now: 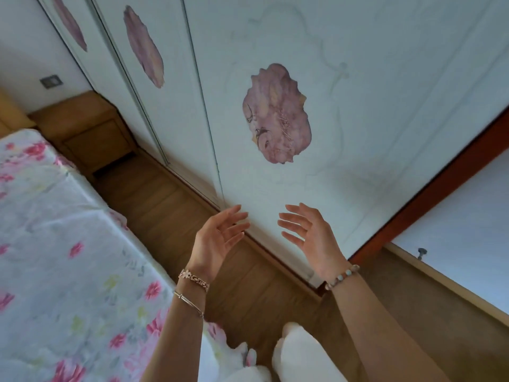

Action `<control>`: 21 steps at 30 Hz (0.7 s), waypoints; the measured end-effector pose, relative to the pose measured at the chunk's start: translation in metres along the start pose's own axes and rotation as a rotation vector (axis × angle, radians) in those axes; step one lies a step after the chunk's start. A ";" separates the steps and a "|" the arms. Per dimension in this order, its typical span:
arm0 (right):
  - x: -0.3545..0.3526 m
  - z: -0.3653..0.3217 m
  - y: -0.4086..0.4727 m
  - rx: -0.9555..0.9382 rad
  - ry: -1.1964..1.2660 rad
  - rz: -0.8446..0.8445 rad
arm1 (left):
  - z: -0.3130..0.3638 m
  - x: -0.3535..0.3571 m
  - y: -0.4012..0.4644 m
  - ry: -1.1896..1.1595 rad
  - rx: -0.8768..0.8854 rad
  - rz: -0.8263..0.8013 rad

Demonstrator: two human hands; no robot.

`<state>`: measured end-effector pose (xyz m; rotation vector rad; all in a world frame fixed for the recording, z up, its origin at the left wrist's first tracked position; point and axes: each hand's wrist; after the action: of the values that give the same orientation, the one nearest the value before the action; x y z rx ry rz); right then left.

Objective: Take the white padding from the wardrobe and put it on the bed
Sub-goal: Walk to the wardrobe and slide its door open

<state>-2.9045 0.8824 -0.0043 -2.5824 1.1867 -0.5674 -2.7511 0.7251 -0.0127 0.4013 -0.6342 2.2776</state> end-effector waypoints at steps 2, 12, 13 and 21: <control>0.011 -0.010 0.024 0.010 -0.022 -0.041 | 0.005 -0.003 0.013 -0.026 0.023 0.038; 0.045 -0.056 0.155 0.098 -0.152 -0.342 | 0.041 0.007 0.077 -0.125 0.187 0.314; 0.053 -0.058 0.166 0.117 -0.179 -0.366 | 0.044 0.004 0.080 -0.136 0.197 0.346; 0.088 -0.061 0.205 0.139 -0.158 -0.484 | 0.058 -0.014 0.091 -0.163 0.241 0.416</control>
<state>-3.0165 0.6805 -0.0049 -2.7319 0.4502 -0.5008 -2.8007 0.6291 -0.0002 0.6240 -0.5642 2.7533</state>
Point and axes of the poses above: each hand's wrist, its own y-axis towards the middle knuckle, its own x-axis out of the palm, z = x × y, and after that the axes turned 3 degrees about -y, right-handed
